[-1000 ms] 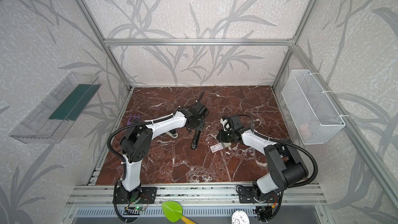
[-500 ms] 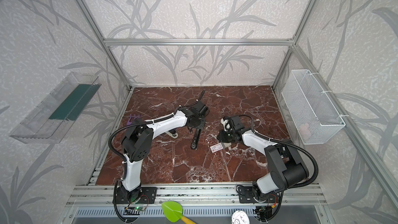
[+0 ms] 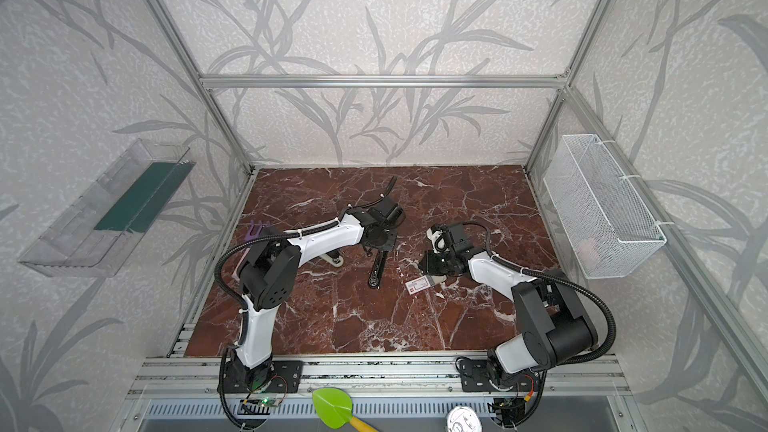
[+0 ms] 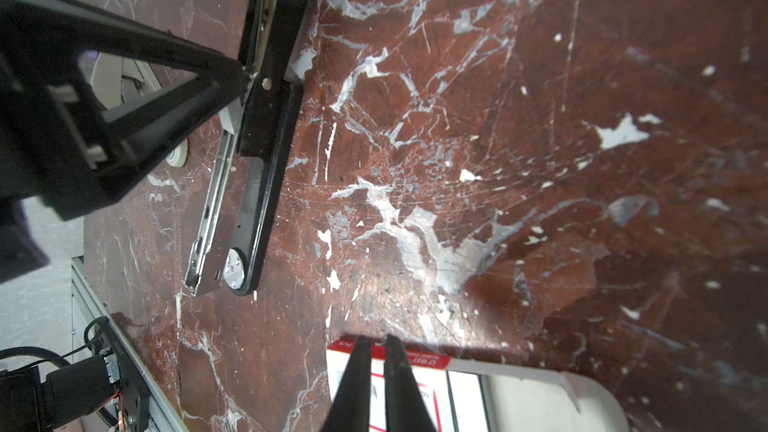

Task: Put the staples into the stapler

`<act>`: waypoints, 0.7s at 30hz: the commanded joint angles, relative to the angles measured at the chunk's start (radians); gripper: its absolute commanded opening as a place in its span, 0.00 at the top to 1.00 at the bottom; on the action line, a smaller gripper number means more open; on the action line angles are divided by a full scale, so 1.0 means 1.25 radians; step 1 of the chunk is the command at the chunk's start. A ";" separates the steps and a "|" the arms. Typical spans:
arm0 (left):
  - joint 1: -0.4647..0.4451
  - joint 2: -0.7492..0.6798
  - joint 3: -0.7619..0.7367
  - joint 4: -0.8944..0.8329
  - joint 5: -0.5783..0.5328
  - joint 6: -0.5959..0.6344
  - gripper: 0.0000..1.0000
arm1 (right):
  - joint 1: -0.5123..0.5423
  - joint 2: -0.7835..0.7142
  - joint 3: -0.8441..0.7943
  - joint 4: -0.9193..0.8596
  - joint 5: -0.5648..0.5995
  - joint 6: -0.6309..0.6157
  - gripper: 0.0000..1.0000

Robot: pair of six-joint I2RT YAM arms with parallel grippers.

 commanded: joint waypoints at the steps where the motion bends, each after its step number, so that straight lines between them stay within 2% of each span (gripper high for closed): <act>1: -0.004 0.005 -0.008 -0.007 -0.027 -0.006 0.80 | -0.006 -0.025 -0.008 0.008 -0.012 0.000 0.88; 6: -0.006 0.002 -0.015 -0.010 -0.030 -0.007 0.77 | -0.008 -0.023 -0.006 0.008 -0.010 -0.001 0.88; 12: -0.007 -0.014 -0.025 -0.010 -0.034 -0.008 0.82 | -0.009 -0.014 -0.006 0.016 -0.015 0.001 0.88; 21: -0.010 -0.036 -0.049 -0.022 -0.036 -0.017 0.80 | -0.013 -0.012 -0.002 0.016 -0.016 -0.001 0.88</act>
